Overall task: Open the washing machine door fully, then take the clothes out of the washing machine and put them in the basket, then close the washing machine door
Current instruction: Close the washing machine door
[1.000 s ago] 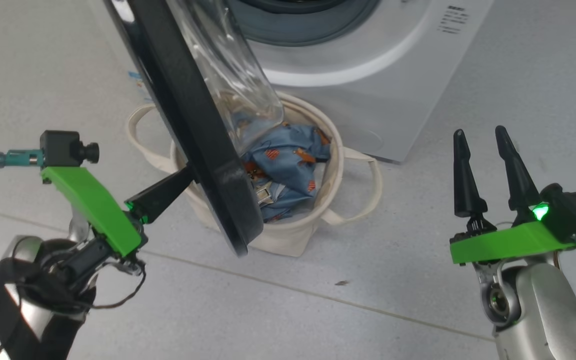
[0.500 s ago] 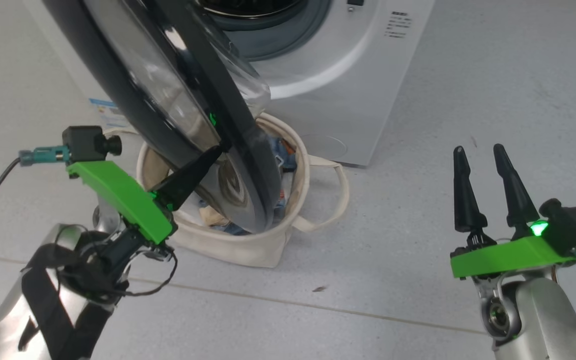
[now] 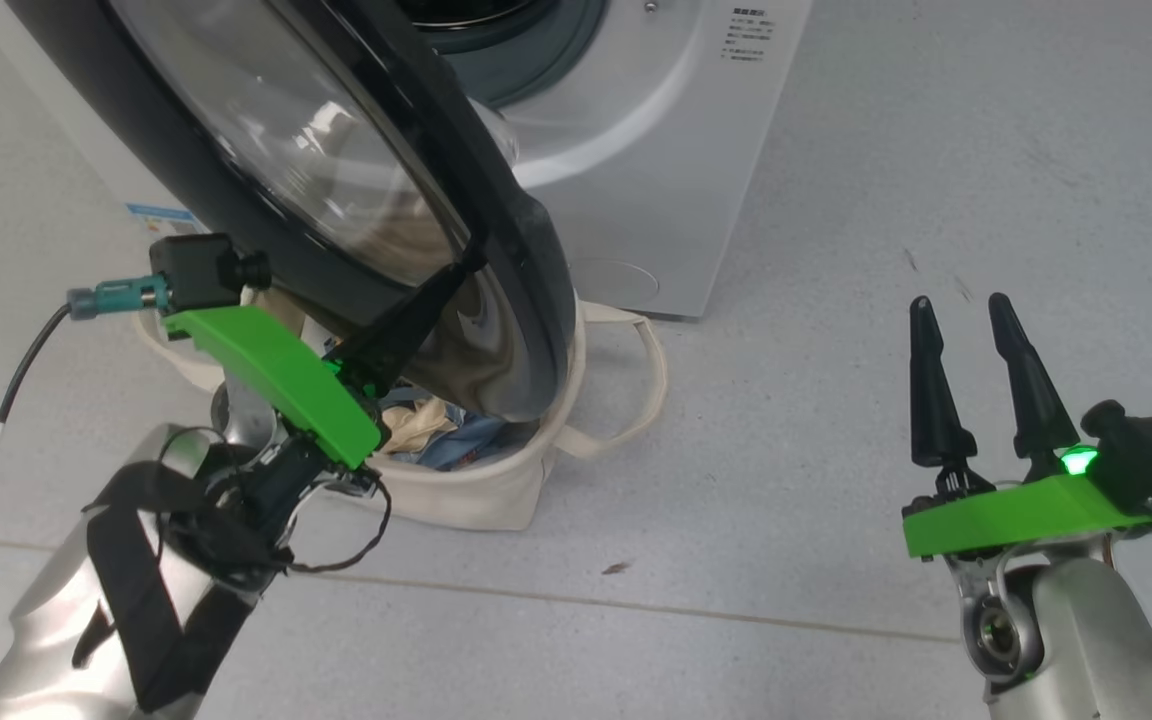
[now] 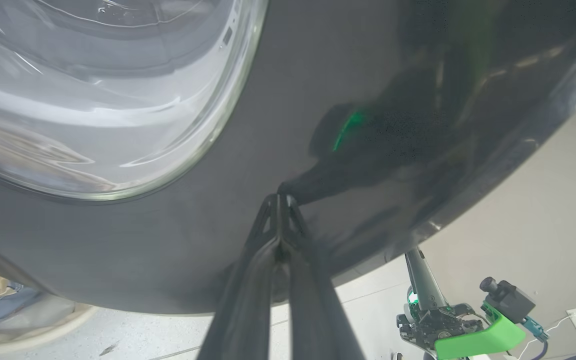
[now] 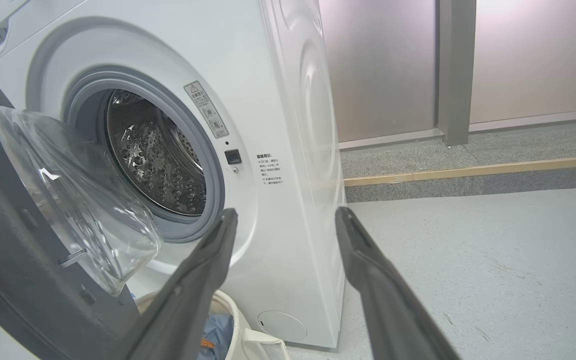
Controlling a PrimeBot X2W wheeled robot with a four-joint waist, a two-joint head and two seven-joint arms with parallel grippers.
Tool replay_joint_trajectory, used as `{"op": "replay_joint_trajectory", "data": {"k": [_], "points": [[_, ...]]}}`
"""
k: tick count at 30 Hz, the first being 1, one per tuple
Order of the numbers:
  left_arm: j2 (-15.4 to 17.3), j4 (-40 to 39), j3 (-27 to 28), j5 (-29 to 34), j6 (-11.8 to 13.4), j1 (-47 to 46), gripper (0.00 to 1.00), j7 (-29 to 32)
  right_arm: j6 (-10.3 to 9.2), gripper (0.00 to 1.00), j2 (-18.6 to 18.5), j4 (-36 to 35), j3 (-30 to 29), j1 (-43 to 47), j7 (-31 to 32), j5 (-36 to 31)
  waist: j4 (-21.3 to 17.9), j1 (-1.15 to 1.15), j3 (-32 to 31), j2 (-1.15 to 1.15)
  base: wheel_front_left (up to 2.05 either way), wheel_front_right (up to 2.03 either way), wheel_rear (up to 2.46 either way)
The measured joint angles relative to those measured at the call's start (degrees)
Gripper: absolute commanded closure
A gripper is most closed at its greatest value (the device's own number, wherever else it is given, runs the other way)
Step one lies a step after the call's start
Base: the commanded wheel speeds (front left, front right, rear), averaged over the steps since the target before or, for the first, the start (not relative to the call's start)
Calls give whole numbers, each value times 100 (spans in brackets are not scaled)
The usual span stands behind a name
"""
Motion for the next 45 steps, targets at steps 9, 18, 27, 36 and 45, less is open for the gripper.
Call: {"op": "replay_joint_trajectory", "data": {"k": [9, 18, 27, 36, 45], "points": [[79, -30, -330, -278, -1, -75, 100, -350, 0, 0, 2, -7, -38, -5, 0, 68, -42, 0, 143, 0, 0, 0, 0], [592, -12, -690, 146, -1, -52, 100, -1084, 0, 0, 3, -64, 21, -4, 0, 83, 171, 0, 23, 0, 0, 0, 0], [984, 105, -1174, 868, -3, 419, 100, -2202, 0, 0, 2, -196, 297, 48, 0, 165, 430, 0, -257, 0, 0, 0, 0], [1118, 298, -686, 2318, 463, 1194, 100, -2995, 0, 0, 4, -278, 488, 424, 0, 223, 771, 0, -613, 0, 0, 0, 0], [339, -332, 1183, 4128, 1103, 2583, 0, -3002, 0, 0, 4, -296, 636, 496, 0, 266, 1009, 0, -739, 0, 0, 0, 0]]}}
